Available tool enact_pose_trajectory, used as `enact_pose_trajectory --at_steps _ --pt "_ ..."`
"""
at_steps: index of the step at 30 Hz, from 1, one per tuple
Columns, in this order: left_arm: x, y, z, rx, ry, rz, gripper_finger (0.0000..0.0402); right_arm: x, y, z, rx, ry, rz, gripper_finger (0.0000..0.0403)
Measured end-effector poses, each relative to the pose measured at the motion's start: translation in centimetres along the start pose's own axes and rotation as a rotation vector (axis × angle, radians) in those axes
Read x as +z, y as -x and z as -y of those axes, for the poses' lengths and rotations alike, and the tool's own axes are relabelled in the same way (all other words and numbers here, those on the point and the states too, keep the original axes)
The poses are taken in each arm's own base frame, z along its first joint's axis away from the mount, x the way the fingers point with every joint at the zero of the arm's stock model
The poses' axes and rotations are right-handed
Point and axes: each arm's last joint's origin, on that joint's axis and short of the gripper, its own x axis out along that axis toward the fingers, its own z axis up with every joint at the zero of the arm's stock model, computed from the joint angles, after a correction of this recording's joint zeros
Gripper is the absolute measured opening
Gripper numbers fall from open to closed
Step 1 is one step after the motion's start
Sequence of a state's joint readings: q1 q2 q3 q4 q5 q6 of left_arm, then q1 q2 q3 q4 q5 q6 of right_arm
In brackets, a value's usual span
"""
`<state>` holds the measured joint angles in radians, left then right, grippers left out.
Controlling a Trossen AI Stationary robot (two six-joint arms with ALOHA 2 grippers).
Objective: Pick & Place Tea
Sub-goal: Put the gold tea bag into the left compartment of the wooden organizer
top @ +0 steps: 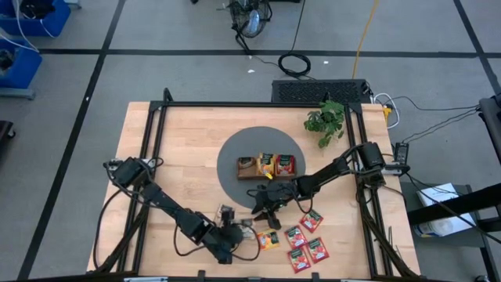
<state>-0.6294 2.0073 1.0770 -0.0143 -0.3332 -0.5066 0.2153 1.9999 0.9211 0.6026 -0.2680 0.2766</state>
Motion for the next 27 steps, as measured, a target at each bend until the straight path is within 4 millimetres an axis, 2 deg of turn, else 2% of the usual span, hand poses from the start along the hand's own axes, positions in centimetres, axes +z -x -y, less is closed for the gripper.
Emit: enact_pose_trajectory --at_steps 7,27 --pt "-0.4 -0.7 -1.8 0.015 0.063 0.018 0.0035 -0.3 0.0 -0.1 0.040 -0.043 -0.036 0.0123" --pt "-0.3 -0.9 -2.1 0.033 0.062 0.024 0.0035 -0.5 0.2 0.3 0.057 -0.144 -0.096 0.0105"
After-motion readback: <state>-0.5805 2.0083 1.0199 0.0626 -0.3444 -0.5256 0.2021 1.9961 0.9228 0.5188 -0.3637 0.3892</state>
